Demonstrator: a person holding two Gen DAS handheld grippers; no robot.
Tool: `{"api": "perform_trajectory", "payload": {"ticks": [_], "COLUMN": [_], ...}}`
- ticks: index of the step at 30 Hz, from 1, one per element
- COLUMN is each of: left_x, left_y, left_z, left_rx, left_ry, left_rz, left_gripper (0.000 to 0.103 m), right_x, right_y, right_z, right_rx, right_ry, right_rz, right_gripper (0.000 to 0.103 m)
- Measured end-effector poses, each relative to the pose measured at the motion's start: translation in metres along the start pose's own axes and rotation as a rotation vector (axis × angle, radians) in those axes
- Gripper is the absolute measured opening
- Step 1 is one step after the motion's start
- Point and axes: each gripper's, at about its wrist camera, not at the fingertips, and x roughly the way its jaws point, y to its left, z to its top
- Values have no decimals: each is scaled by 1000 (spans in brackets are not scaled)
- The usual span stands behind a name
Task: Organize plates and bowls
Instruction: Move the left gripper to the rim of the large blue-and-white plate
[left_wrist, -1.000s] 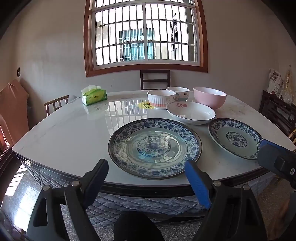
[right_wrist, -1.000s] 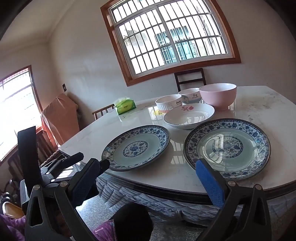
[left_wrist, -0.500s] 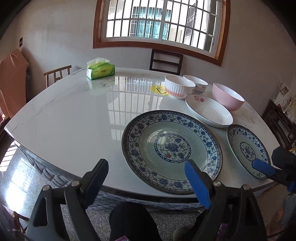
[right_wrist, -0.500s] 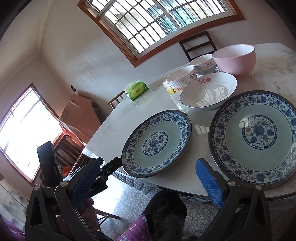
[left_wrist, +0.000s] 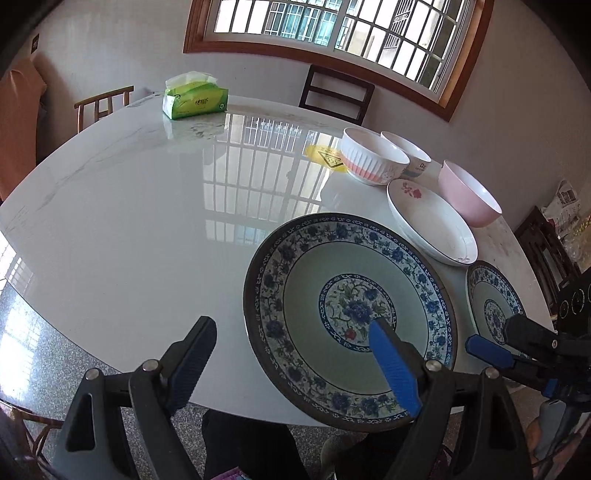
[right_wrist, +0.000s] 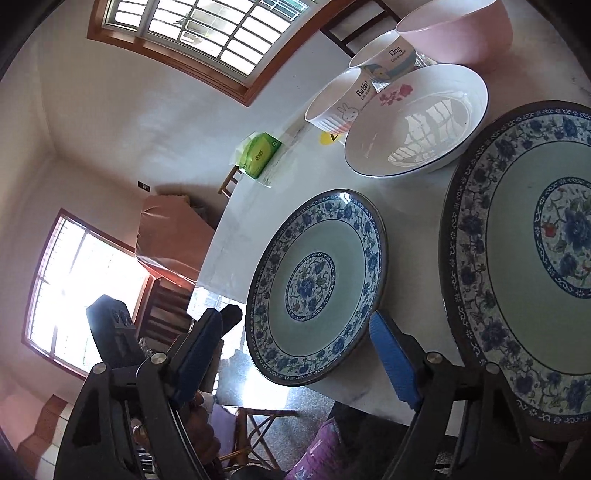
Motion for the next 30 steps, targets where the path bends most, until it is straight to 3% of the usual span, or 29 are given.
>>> {"api": "perform_trajectory", "payload": {"ticks": [15,22,25,28,29,30], "left_x": [15,25,26,29,33,33], "left_y": [15,16,20,23,24,24], "left_z": [11,14,14,15,15,14], "left_rx": [-28,-22,-41,-53,-55,-55], "left_ry": [52,76,74,84,103,97], "left_rz": [-50,-54,-65,-63,-75,-60], "left_gripper": [86,86,86,63,48,40], "right_x": [6,19,21,28,30,31], "right_y": [1,-16,-13,-14,-14,-14], "right_z": [-9,-4,-1,1,1,1], "right_rx": [89,161,131,119,115,106], "right_ry": [-7,0,-2,20,27,22], "right_rz": [-158,-150,-170,-175,-187,-193], "right_gripper": [78,76,75,55,48,43]}}
